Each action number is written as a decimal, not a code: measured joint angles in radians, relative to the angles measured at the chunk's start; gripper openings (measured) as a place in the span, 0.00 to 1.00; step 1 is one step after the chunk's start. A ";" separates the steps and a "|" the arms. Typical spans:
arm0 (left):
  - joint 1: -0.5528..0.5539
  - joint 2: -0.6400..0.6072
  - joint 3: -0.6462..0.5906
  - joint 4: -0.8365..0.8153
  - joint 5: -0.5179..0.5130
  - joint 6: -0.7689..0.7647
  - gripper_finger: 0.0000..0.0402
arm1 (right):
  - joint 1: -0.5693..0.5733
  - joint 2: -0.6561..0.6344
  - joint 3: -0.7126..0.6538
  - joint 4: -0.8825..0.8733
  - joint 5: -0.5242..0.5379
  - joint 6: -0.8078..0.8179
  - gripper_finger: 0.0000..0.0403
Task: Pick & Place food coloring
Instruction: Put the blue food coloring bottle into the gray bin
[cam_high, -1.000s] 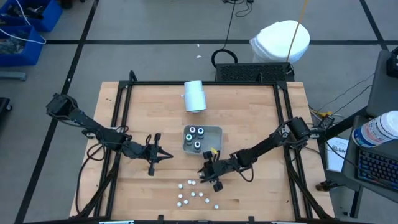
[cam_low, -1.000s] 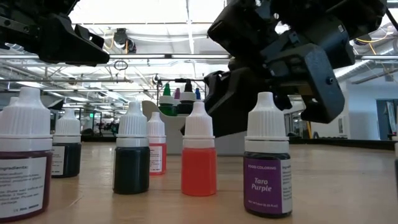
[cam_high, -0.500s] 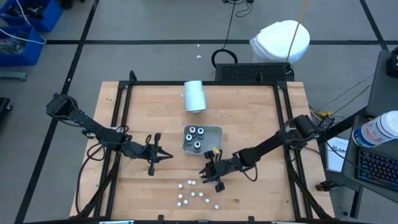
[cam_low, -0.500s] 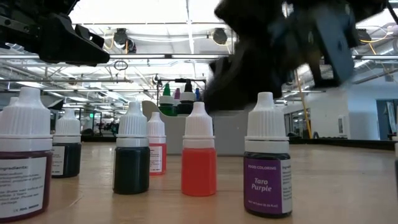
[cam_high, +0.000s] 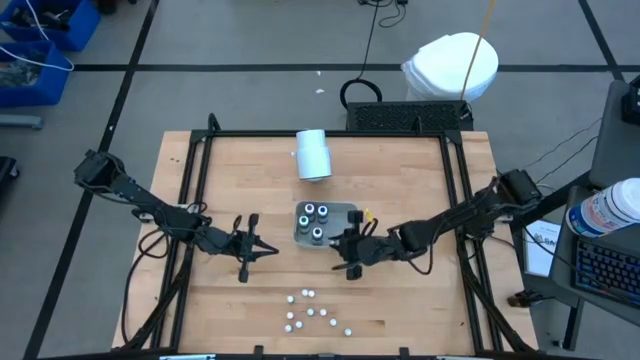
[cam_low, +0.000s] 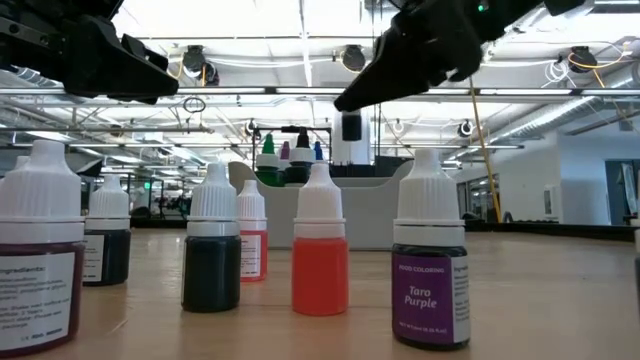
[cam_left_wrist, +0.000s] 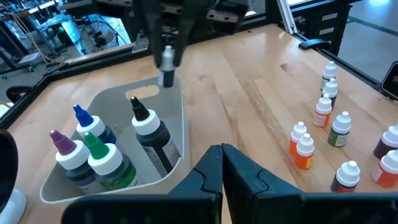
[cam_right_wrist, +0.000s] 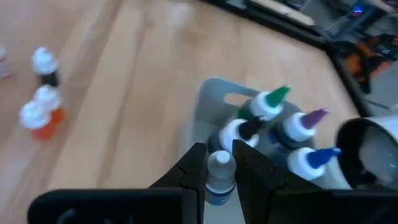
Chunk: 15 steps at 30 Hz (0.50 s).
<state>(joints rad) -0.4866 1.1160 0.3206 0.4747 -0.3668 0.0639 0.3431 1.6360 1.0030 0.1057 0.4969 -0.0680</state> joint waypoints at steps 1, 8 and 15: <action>0.000 0.000 0.000 0.000 0.000 0.000 0.02 | -0.009 0.007 -0.010 0.029 0.000 0.006 0.13; 0.000 0.000 0.000 -0.001 0.000 0.002 0.02 | -0.067 0.032 -0.164 0.265 0.001 0.061 0.13; 0.001 0.000 0.000 -0.001 0.000 0.032 0.02 | -0.103 0.032 -0.244 0.376 -0.042 0.122 0.13</action>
<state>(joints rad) -0.4860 1.1160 0.3206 0.4738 -0.3668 0.0959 0.2402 1.6684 0.7589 0.4818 0.4548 0.0538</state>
